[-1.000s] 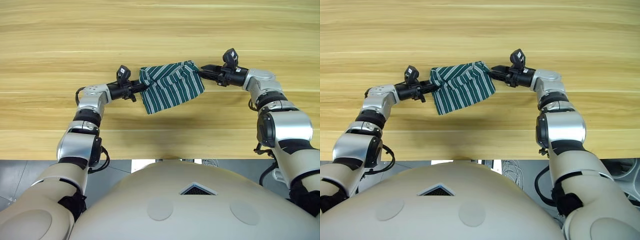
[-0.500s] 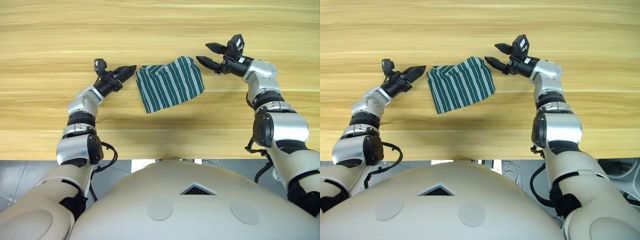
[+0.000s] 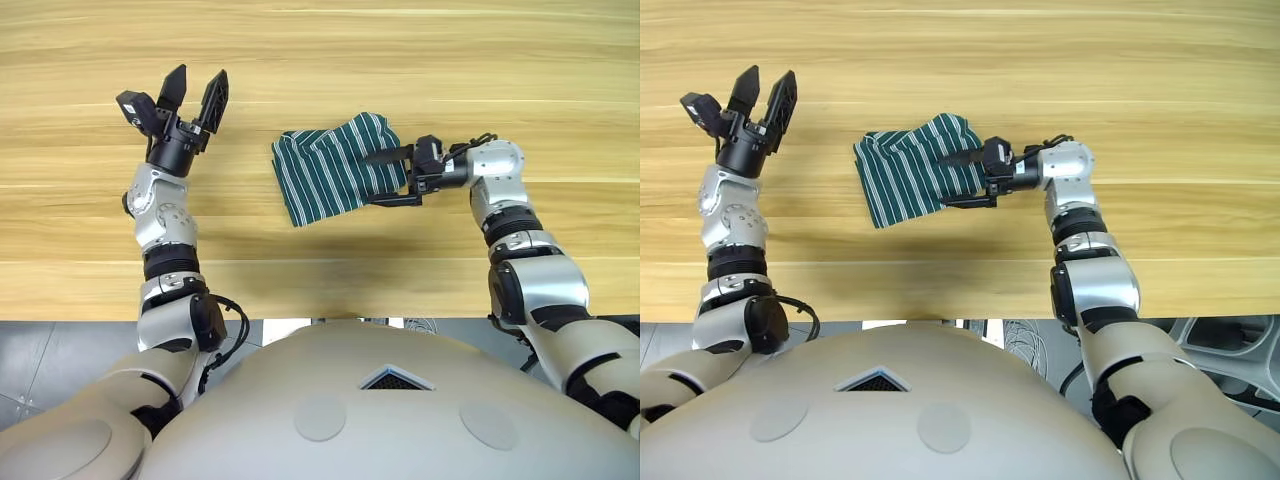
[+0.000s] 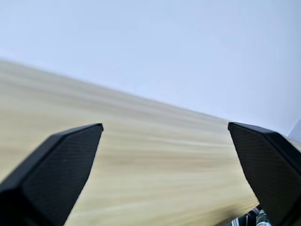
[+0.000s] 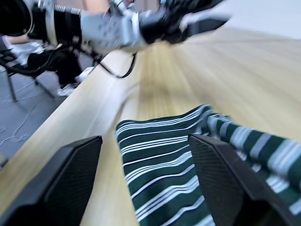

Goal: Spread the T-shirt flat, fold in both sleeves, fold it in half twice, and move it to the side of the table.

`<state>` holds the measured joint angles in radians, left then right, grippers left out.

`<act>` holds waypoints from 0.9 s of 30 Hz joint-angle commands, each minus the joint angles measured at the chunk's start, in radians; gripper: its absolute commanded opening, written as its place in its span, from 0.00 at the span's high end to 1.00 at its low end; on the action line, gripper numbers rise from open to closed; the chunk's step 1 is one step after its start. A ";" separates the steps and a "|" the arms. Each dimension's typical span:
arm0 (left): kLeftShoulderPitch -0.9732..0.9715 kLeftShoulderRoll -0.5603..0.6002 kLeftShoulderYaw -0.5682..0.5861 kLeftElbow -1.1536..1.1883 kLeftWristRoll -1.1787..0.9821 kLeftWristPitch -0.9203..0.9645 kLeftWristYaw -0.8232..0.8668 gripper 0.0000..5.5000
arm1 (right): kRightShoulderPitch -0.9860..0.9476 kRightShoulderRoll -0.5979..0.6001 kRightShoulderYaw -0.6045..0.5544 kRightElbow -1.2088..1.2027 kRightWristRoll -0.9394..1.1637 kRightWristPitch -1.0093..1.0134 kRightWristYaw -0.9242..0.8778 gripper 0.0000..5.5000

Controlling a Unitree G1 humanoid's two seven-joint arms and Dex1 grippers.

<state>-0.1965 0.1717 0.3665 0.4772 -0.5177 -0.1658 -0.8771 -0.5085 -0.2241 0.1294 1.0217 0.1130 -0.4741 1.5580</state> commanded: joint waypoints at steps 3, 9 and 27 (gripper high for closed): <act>0.081 -0.030 -0.070 -0.170 -0.008 0.005 0.001 0.13 | -0.164 0.075 0.103 0.170 -0.208 0.055 -0.349 0.38; 0.130 -0.048 -0.114 -0.238 -0.014 0.018 0.010 0.13 | -0.242 0.115 0.123 0.275 -0.286 0.139 -0.522 0.38; 0.174 -0.057 -0.146 -0.300 -0.050 0.024 0.010 0.13 | -0.142 -0.009 -0.089 0.351 -0.252 0.301 -0.946 0.38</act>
<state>-0.0416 0.1168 0.2220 0.1966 -0.5513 -0.1403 -0.8682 -0.6938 -0.1821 0.0948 1.3528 -0.1615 -0.2244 0.7209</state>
